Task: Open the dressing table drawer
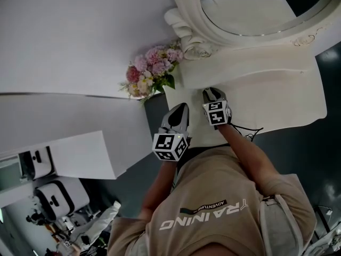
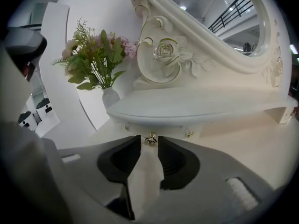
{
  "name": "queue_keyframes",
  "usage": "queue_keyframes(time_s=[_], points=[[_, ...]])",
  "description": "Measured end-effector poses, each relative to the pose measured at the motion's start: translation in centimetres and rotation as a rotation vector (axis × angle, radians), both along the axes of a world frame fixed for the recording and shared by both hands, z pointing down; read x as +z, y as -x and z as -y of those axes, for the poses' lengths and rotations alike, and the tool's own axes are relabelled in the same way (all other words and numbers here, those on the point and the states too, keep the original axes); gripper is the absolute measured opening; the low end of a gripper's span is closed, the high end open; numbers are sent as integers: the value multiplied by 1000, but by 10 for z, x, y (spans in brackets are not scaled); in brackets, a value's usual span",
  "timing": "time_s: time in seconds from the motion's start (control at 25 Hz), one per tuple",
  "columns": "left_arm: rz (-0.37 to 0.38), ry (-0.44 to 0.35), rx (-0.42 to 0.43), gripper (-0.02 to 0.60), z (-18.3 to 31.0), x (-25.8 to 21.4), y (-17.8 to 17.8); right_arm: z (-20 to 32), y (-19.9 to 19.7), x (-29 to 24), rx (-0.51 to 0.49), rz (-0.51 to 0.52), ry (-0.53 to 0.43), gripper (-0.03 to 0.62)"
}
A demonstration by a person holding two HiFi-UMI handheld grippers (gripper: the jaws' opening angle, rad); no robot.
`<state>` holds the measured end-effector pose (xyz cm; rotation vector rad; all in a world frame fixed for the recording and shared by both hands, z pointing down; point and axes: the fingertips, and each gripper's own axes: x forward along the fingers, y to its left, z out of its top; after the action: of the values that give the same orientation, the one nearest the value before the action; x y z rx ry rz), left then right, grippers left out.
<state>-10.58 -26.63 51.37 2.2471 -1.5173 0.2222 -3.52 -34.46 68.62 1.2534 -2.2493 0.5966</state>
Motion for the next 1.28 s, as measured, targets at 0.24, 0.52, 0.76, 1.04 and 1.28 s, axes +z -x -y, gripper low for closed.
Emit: queue_keyframes(time_s=[0.24,0.52,0.76,1.04,1.28], points=[[-9,5,19,20,6,3,-5,6,7,10,14,-23,29,127],[-5,1,15,18,10,0,3,13,7,14,23,-40,29,95],[-4,-2,7,18,6,-1,11,10,6,15,16,-45,30,95],[0,-3,25,19,-3,0,13,-1,5,15,24,-43,32,95],[-4,-1,41,18,-13,1,14,-10,1,17,27,-49,35,95]])
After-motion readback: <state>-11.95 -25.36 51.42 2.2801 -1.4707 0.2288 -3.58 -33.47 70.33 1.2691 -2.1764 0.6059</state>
